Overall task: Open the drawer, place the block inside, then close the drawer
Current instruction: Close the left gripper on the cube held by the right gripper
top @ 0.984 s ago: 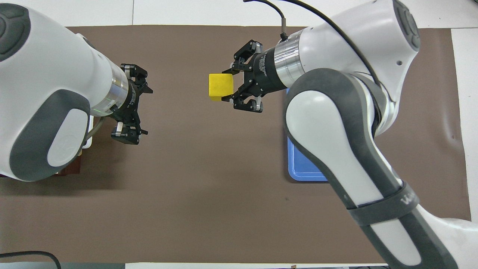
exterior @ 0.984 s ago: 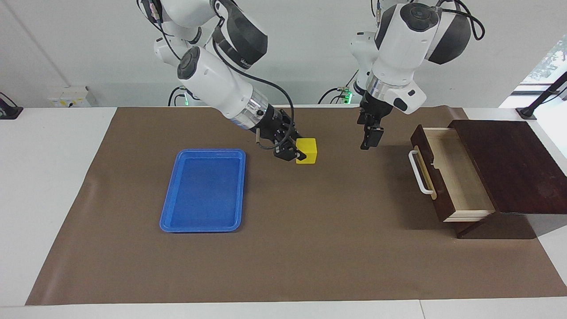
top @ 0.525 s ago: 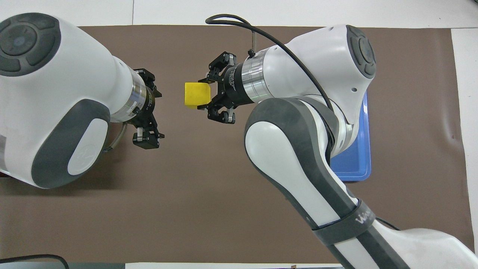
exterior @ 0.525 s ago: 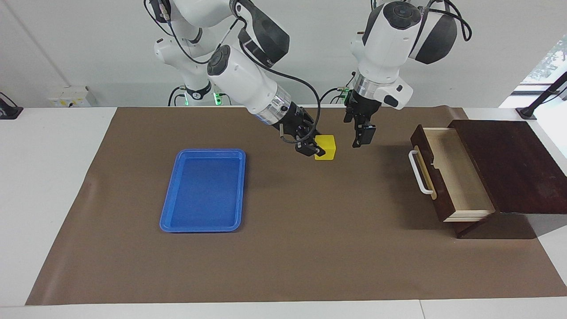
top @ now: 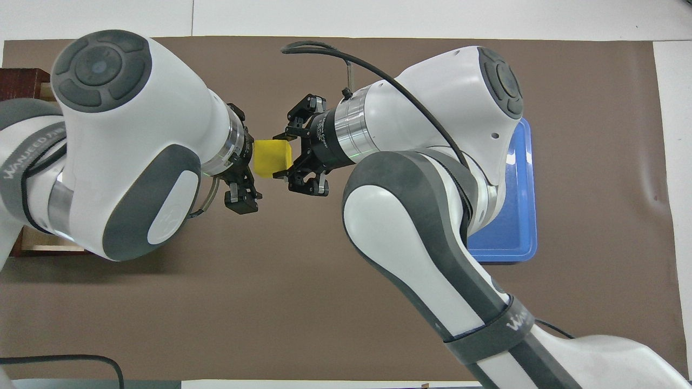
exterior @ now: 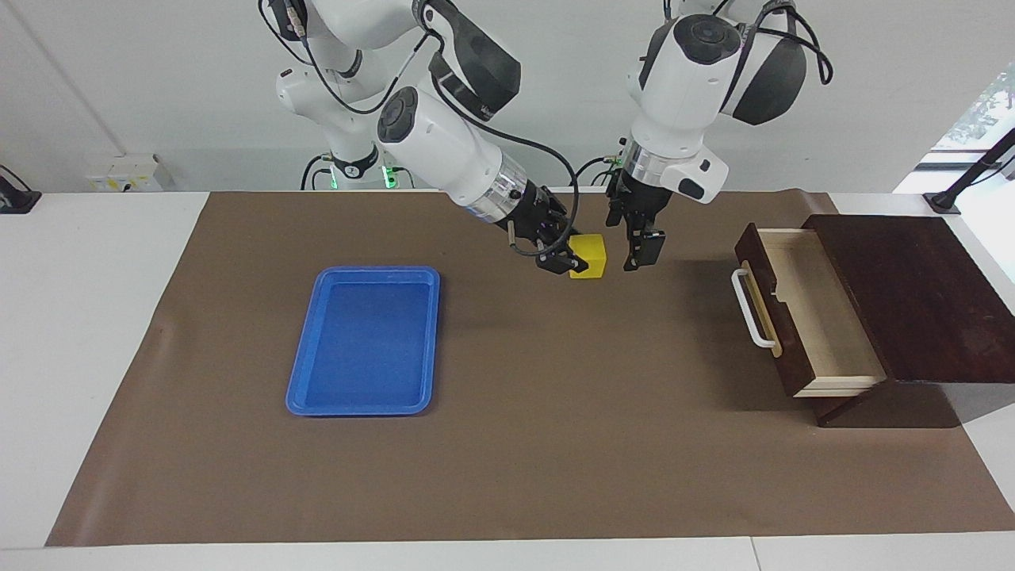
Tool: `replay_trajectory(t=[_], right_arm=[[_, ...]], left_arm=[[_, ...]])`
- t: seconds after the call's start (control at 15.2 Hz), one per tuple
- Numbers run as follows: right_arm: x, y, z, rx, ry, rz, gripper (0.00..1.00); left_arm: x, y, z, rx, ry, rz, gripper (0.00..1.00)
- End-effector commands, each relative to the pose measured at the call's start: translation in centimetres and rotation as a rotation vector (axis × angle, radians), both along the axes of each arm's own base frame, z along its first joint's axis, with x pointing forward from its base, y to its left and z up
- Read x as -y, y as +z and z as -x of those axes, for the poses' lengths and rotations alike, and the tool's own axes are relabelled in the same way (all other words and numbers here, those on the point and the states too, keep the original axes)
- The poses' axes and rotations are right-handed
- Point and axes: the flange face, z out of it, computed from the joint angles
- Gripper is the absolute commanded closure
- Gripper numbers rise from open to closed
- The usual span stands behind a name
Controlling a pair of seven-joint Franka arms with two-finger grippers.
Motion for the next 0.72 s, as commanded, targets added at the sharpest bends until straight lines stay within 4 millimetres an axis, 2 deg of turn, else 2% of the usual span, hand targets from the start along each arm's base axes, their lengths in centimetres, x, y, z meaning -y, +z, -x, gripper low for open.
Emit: replay_trajectory(t=[0.0, 0.2, 0.46, 0.52, 0.66], right_arm=[[0.6, 0.3, 0.6, -0.006, 0.009, -0.013, 1.0], [0.6, 0.3, 0.6, -0.008, 0.01, -0.013, 1.0], [0.7, 0.3, 0.6, -0.008, 0.009, -0.013, 1.0], [0.6, 0.3, 0.6, -0.009, 0.011, -0.013, 1.0], [0.7, 0.3, 0.6, -0.009, 0.01, -0.013, 1.0]], left_arm=[[0.8, 0.3, -0.2, 0.009, 0.016, 0.005, 0.0], [1.3, 0.0, 0.0, 0.006, 0.01, 0.003, 0.0], [2.0, 1.0, 0.2, 0.01, 0.003, 0.007, 0.0], [2.4, 0.7, 0.1, 0.001, -0.001, 0.002, 0.0], [3.0, 1.7, 0.4, -0.002, -0.003, 0.002, 0.0]])
